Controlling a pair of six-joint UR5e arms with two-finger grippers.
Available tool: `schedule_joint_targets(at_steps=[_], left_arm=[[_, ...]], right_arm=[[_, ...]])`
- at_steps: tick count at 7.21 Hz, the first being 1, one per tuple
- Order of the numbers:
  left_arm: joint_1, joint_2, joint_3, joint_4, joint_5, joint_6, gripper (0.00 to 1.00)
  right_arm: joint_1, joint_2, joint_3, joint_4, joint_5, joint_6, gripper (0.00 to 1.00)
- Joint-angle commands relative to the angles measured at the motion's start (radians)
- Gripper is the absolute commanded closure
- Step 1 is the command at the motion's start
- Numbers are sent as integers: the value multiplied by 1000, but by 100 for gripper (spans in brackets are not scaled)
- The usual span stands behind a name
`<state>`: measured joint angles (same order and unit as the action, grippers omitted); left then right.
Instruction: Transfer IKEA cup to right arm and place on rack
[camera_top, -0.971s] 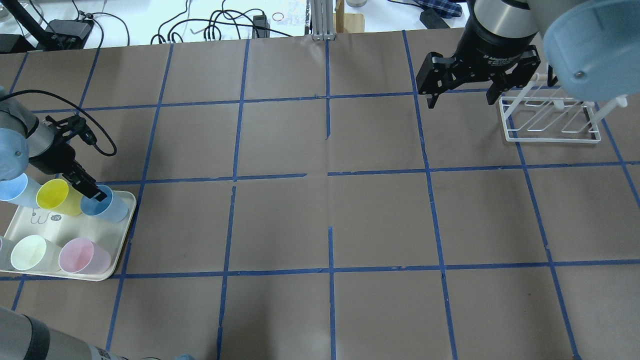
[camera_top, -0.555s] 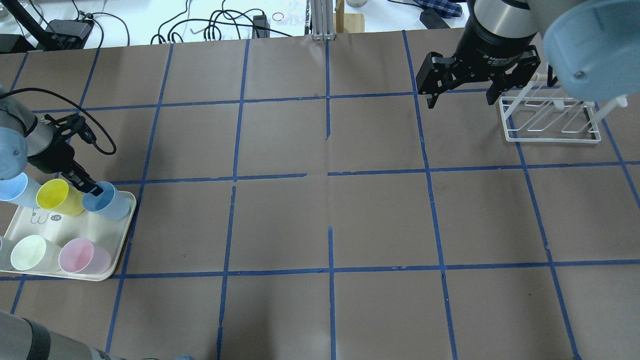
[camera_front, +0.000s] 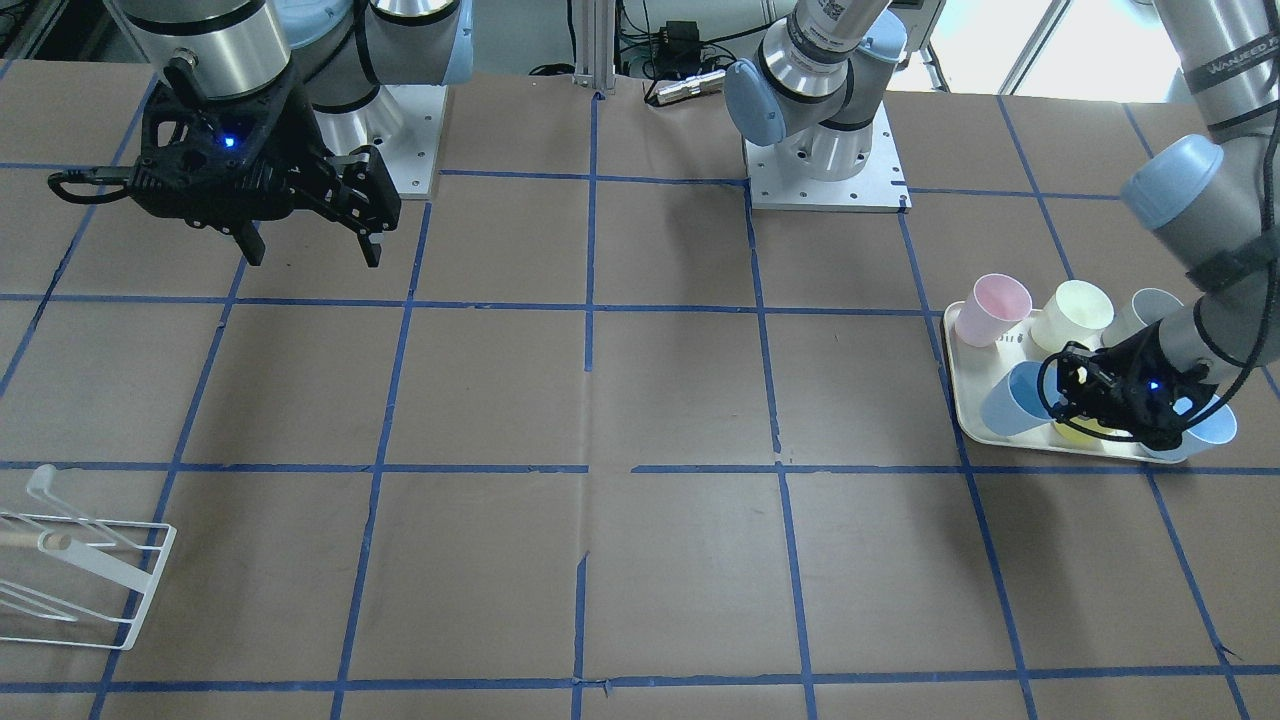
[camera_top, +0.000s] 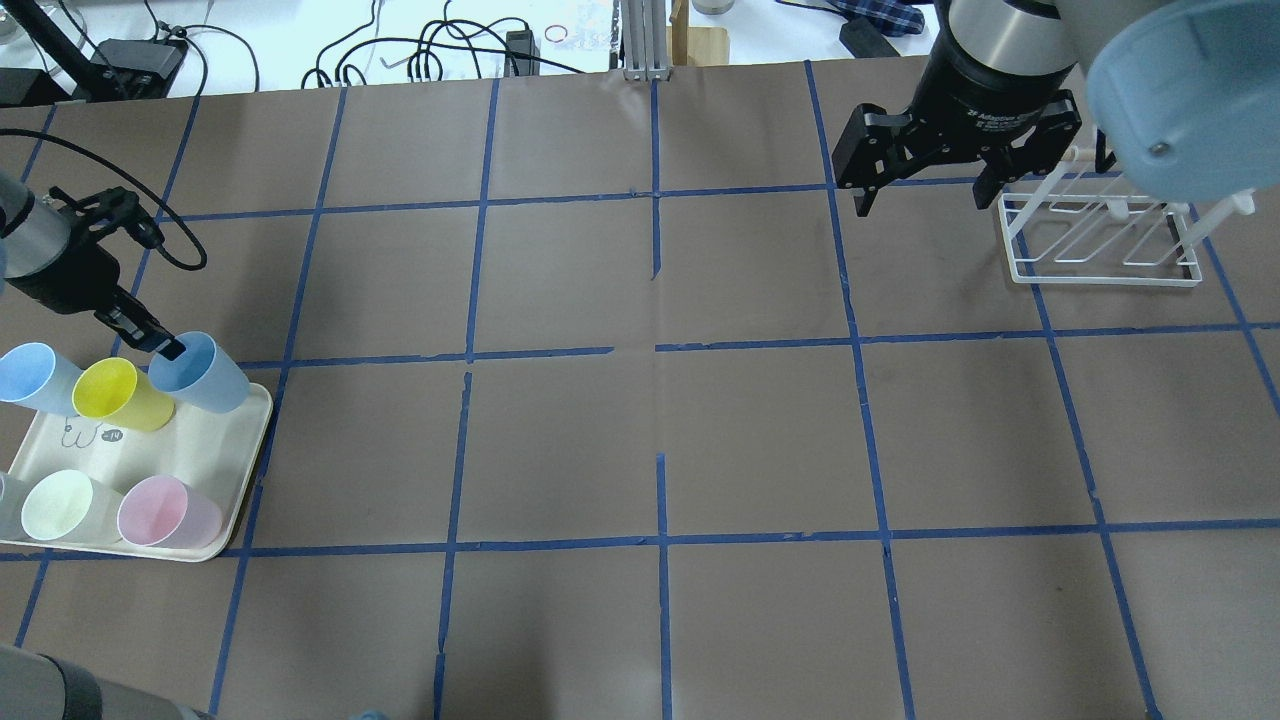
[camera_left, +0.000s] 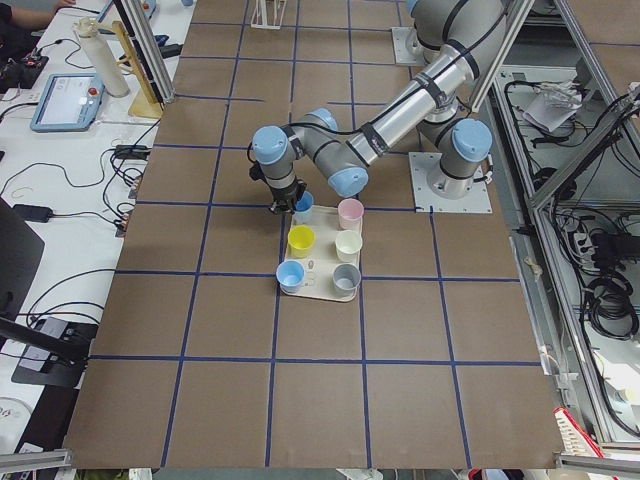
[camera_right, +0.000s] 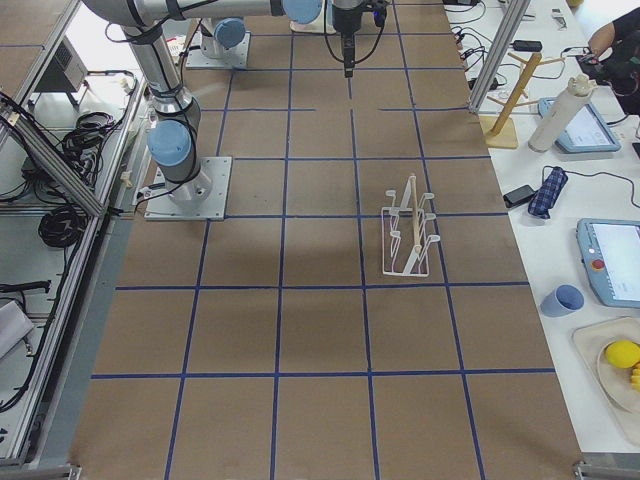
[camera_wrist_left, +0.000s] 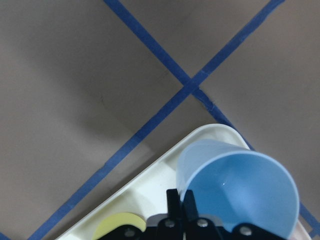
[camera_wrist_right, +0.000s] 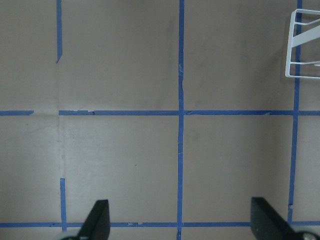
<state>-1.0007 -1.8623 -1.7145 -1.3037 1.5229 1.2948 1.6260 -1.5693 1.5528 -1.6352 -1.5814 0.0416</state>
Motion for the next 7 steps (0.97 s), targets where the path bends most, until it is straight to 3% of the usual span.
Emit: schedule_joint_targets(at_steps=[1,3,5,7], left_arm=[[-18,60,102,-258,-123,-96,100],[-100,106,118,-398,-287,-274,100],[-194,139,96,-469,-514,-476,100],[-280,163,70,-547,-774,-537,100]], right_arm=[[0,0,0,0,0,-2,0],[-9,3,-2,2,1,-6,0],[-18,5,-14,-6,1,-9,0],[-69,3,-40,0,38,-11,0]])
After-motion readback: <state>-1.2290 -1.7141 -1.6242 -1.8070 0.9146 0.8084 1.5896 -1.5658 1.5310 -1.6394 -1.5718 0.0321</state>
